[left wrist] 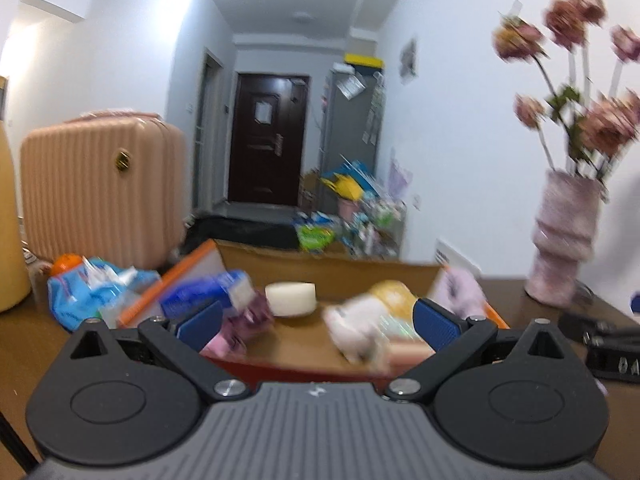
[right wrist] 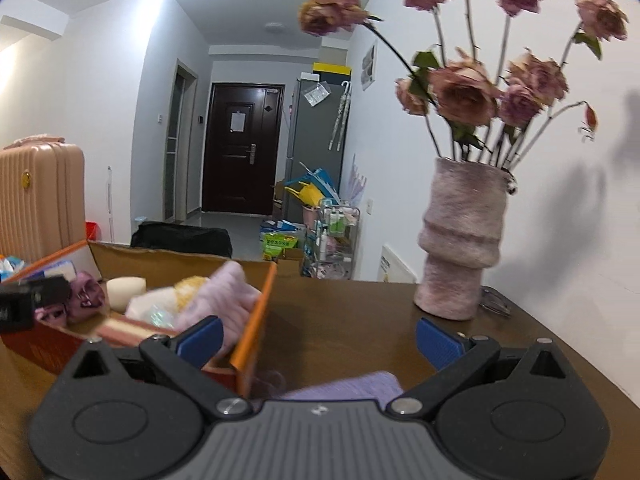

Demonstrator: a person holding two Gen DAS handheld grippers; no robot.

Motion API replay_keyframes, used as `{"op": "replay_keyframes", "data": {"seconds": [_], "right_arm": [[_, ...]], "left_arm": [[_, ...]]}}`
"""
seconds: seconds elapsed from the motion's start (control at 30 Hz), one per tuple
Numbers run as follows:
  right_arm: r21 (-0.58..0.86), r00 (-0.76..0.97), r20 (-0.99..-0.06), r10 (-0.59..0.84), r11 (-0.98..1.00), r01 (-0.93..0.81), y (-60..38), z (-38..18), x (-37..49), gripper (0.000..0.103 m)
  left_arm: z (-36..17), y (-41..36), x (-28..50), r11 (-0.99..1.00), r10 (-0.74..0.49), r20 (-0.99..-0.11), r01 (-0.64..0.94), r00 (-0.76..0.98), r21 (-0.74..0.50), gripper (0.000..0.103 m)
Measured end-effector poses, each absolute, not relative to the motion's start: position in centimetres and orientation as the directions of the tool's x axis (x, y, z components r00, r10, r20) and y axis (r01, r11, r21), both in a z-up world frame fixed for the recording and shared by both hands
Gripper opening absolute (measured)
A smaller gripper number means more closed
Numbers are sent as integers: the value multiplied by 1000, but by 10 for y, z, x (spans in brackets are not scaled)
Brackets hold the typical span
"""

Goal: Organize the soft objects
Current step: 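Grasp the light-blue fluffy ball with the left gripper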

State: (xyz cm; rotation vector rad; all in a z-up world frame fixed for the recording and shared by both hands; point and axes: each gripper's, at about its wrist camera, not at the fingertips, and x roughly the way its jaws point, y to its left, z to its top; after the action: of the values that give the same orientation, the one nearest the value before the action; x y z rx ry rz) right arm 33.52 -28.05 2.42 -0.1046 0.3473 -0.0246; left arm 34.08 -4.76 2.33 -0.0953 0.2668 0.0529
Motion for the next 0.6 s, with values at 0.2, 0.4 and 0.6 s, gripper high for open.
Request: {"op": "replay_keyframes", "data": {"seconds": [0.2, 0.4, 0.6], "right_arm": [[-119, 928, -368, -49, 993, 5, -305, 13, 322, 103], [-112, 919, -392, -44, 994, 0, -323, 9, 319, 103], [-95, 908, -419, -30, 995, -12, -326, 2, 322, 103]], "left_arm": [[6, -78, 328, 997, -65, -375, 43, 925, -65, 103], [-15, -106, 324, 992, -121, -499, 119, 858, -37, 103], [-31, -118, 331, 996, -69, -570, 91, 819, 9, 103]]}}
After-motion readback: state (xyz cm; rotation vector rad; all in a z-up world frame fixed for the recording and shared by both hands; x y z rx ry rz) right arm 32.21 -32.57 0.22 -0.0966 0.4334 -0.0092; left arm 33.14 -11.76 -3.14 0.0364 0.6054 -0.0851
